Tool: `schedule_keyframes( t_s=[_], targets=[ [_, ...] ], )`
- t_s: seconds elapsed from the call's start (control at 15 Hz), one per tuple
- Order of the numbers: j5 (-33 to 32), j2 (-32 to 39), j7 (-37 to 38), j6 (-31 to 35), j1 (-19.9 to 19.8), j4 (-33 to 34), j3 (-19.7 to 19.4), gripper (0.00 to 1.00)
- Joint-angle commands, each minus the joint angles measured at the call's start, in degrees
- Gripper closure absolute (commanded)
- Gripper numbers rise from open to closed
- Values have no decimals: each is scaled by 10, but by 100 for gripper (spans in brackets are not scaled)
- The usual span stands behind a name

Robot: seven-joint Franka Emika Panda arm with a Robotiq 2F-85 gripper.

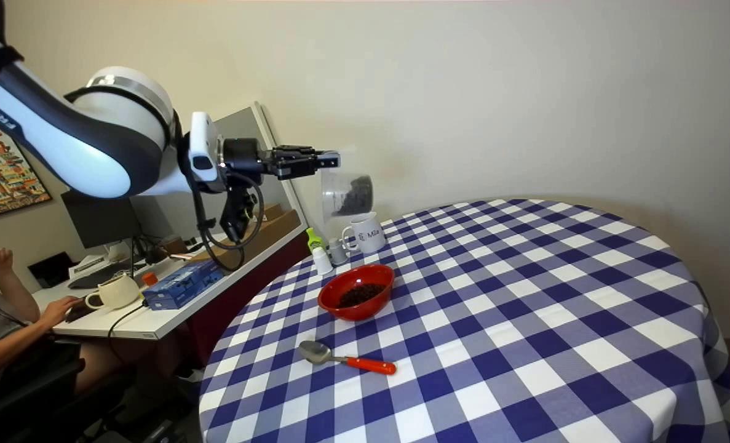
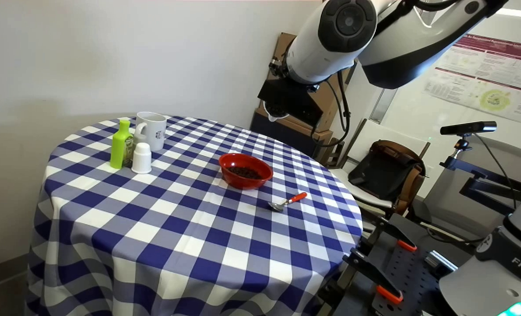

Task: Pour some of the contents of the jug into the bowl

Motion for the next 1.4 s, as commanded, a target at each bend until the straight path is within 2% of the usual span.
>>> schedule_keyframes(
  t_s=[0.0,0.6,1.33],
  targets=[
    [-33,10,14,-34,0,8,12,93],
    [-71,18,14,-76,6,23,29,93],
    [-90,77,15,-101,-5,51,27,93]
  ],
)
